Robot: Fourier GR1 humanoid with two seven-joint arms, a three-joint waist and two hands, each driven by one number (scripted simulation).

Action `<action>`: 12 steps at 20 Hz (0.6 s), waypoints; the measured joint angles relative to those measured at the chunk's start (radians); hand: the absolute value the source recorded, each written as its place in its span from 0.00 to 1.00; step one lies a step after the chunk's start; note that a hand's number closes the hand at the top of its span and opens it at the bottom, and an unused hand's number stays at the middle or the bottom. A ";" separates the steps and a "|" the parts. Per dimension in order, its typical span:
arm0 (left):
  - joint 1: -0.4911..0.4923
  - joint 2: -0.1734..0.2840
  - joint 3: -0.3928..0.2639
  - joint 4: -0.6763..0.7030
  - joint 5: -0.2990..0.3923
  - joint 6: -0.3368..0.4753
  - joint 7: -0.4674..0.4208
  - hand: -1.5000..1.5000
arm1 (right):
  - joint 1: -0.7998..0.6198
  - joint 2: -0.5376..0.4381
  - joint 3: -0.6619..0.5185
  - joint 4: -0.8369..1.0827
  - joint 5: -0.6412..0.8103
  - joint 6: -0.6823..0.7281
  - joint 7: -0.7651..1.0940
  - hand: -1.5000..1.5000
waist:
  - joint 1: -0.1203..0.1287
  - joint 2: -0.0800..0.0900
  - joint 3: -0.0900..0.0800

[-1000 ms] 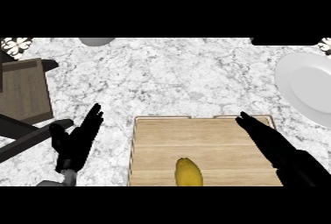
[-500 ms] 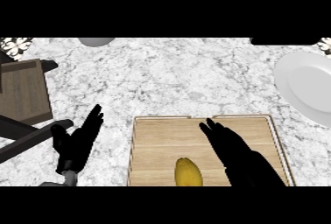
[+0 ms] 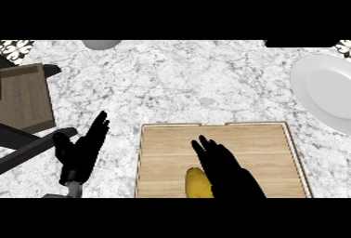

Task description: Pick the lemon from the tray and place it in the plate

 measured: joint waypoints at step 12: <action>0.001 -0.022 0.008 -0.009 -0.032 -0.003 0.016 0.50 | 0.019 0.078 -0.011 0.146 0.120 0.038 -0.022 0.00 | 0.000 0.001 0.000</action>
